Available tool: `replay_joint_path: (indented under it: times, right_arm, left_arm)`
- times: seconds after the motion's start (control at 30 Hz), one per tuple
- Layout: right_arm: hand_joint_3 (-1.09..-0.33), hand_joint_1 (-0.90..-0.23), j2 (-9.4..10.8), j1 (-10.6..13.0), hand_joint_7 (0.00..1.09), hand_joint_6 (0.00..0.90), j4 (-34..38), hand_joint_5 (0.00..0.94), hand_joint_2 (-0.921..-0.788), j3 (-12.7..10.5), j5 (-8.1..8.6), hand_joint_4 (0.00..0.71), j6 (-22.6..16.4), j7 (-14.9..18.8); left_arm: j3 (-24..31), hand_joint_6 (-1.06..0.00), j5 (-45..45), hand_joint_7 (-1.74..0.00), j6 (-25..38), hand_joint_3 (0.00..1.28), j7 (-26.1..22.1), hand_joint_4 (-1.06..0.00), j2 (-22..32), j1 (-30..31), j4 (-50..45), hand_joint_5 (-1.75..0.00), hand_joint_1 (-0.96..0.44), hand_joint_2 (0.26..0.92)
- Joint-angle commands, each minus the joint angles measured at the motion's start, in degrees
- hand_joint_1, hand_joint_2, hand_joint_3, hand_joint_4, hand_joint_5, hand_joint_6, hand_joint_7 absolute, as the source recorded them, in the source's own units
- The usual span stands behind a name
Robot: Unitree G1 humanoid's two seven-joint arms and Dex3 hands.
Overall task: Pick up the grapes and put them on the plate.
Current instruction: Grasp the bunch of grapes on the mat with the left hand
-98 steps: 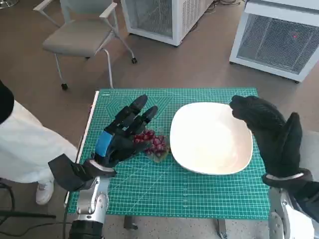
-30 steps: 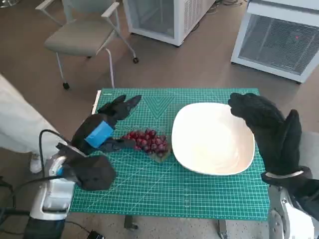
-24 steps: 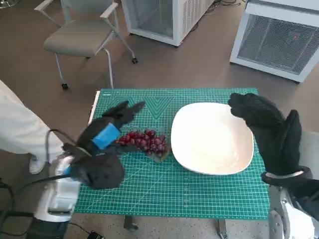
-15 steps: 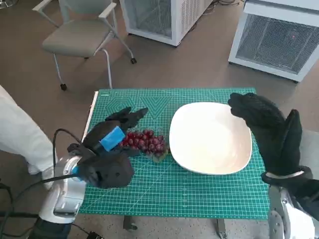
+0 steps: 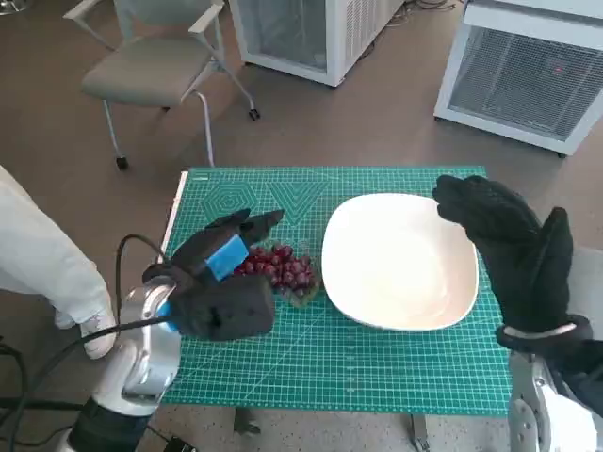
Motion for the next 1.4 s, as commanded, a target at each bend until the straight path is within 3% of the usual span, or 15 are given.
replay_joint_path:
  times: [0.03,0.87,1.4]
  right_arm:
    - [-0.585,-0.535,0.02,1.55,0.88,0.124,0.07,0.333,-0.921,-0.18,-0.21,0.305,0.53,-0.04]
    - [-0.585,-0.532,-0.31,2.5,0.87,0.128,-0.4,0.325,-0.921,-0.48,-0.49,0.304,0.05,-0.11]
    - [-0.585,-0.533,-0.65,3.65,0.87,0.13,-1.96,0.32,-0.921,-0.73,-0.84,0.306,0.16,-0.48]
  left_arm:
    - [-2.93,-0.32,2.46,-0.02,2.14,0.0,0.98,-0.19,-1.6,-3.32,4.49,-0.01,-0.12,0.775]
    - [-15.46,-0.33,6.03,0.0,-6.03,0.01,9.09,-0.2,-9.84,-20.86,44.2,0.0,-0.07,0.778]
    - [-18.26,-0.35,6.04,-0.01,-10.34,0.0,13.41,-0.18,-13.2,-25.4,59.76,0.0,-0.08,0.781]
